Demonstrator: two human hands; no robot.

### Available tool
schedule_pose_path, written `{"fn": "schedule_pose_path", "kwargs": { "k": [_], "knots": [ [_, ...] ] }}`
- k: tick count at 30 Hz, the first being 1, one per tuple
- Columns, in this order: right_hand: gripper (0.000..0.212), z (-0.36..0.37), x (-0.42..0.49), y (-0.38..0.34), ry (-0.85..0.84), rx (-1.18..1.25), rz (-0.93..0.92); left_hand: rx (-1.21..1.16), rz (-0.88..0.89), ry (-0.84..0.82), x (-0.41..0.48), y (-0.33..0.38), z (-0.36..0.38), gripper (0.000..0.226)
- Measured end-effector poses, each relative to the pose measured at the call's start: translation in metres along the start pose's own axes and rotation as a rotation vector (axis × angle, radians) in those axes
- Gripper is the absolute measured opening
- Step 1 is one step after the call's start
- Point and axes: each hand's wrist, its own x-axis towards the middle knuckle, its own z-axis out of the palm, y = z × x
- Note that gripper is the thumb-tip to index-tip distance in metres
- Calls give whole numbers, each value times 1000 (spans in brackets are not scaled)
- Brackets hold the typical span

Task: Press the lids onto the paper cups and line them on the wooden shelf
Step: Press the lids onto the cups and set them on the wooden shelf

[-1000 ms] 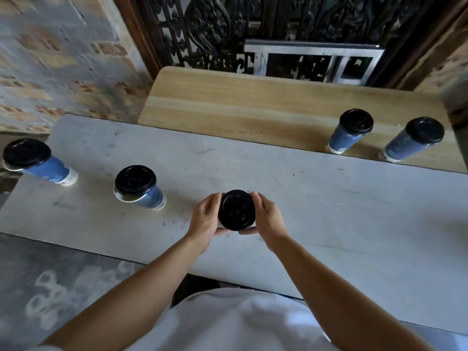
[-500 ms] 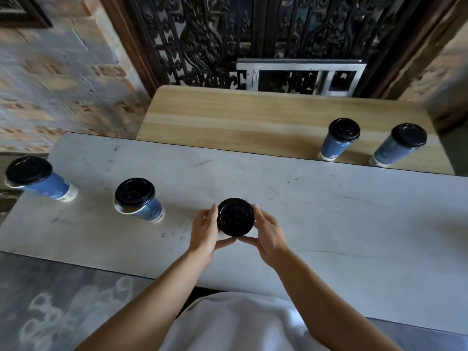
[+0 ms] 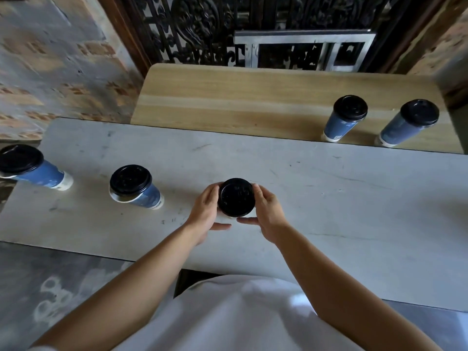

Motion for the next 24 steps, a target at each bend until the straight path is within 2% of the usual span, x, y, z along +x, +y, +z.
{"fn": "schedule_pose_path", "kwargs": {
  "k": [4, 9, 14, 16, 20, 24],
  "knots": [
    [34, 6, -1, -5, 47, -25, 3, -5, 4, 14, 1, 7, 6, 35],
    [33, 4, -4, -13, 4, 33, 84, -93, -13, 25, -2, 6, 6, 34],
    [24, -7, -16, -4, -4, 218, 66, -321, -55, 110, -15, -10, 16, 27],
    [25, -11, -18, 1, -36, 189, 43, -365, -94, 132, -19, -14, 18, 29],
    [30, -11, -18, 1, -87, 74, 43, -281, -163, 149, -16, -15, 11, 39],
    [31, -8, -17, 0, -75, 8, 71, -218, -206, 82, -11, -14, 0, 49]
  ]
}}
